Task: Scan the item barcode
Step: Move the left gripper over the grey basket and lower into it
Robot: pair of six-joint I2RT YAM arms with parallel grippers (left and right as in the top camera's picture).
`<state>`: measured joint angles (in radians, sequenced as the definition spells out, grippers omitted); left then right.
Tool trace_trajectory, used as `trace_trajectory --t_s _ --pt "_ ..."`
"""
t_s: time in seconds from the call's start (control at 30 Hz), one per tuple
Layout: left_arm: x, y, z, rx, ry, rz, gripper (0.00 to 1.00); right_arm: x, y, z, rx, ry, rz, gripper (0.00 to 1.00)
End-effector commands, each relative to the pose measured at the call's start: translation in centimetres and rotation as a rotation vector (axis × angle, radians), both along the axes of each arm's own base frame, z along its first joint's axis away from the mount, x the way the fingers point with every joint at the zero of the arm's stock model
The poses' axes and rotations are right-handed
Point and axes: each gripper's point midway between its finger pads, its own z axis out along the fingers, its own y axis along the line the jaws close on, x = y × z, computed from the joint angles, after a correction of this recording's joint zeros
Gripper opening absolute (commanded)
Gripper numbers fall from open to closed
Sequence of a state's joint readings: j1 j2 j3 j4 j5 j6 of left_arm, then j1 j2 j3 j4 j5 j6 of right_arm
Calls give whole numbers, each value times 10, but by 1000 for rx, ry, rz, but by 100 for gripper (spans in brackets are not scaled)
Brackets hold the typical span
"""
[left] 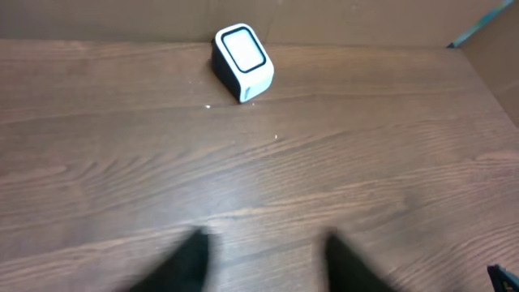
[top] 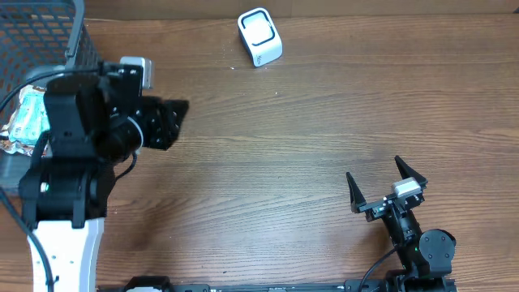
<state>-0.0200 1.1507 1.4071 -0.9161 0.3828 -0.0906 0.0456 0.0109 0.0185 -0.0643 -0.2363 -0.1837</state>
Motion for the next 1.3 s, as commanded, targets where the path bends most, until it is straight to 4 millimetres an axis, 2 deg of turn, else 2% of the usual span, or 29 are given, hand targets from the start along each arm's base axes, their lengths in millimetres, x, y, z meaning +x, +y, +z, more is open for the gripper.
trace_trajectory --t_s 0.0,0.1,0.17,0.3,0.4,0.57,0.63,0.7,0.8,0.9,0.93,1.07,1.1,1.27 --pt "11 -6 12 -18 -50 -24 4 0 0 -2 6 0 0 100" --pt "19 -5 23 -14 -109 -18 4 0 0 -2 6 0 0 100" --pt "25 6 33 18 -152 33 4 0 0 -2 6 0 0 100" --pt "36 47 66 101 -255 217 9 0 0 -2 6 0 0 100" --pt "36 78 95 135 -324 333 12 0 0 -2 6 0 0 100" --pt "24 141 135 188 -403 547 16 0 0 -2 6 0 0 100" --pt "17 168 145 210 -420 632 17 0 0 -2 6 0 0 100" --pt "9 196 148 228 -422 713 24 0 0 -2 6 0 0 100" --pt "2 230 140 245 -388 801 33 0 0 -2 6 0 0 100" --pt "1 258 118 239 -308 851 49 0 0 -2 6 0 0 100" --pt "1 268 107 238 -270 872 52 0 0 -2 6 0 0 100" --pt "3 300 66 226 -129 922 94 0 0 -2 6 0 0 100" --pt "5 305 55 228 -94 908 98 0 0 -2 6 0 0 100" --pt "18 320 3 212 54 829 100 0 0 -2 6 0 0 100"
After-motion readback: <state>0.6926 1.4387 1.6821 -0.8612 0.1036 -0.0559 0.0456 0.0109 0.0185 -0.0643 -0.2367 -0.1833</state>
